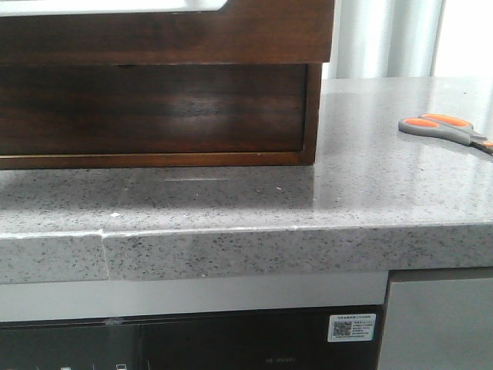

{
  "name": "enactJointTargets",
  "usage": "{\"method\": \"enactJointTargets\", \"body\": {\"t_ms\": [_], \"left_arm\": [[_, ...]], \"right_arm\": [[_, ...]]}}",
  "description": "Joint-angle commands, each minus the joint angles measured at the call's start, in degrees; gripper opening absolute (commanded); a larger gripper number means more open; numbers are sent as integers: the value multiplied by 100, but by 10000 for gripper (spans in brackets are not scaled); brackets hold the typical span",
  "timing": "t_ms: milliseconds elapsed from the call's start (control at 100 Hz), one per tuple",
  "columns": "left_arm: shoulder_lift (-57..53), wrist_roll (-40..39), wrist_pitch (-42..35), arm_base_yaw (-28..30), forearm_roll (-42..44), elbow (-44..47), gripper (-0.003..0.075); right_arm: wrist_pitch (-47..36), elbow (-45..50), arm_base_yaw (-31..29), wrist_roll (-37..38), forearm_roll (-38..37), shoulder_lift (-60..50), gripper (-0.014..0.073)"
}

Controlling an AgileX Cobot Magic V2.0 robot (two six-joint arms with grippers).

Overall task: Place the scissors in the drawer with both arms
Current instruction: 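Move the open right gripper above the grey-and-orange scissors, then lower the right gripper and close it on the scissors handles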

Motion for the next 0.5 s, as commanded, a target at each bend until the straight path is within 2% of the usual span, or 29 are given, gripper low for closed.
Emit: {"method": "enactJointTargets", "body": {"t_ms": [0, 120, 190, 490], "left_arm": [[-147, -91, 4, -8, -362, -168, 43], [-333, -105, 38, -8, -375, -168, 43], [-436, -105, 38, -8, -375, -168, 43], [-568, -392, 73, -8, -375, -168, 43]], "right_arm": [[-173, -590, 6, -112, -54, 624, 244], [19, -1170, 6, -112, -54, 1445, 388], [135, -1482, 6, -112, -69, 1857, 437], [826, -2700, 6, -112, -566, 3139, 440]]}}
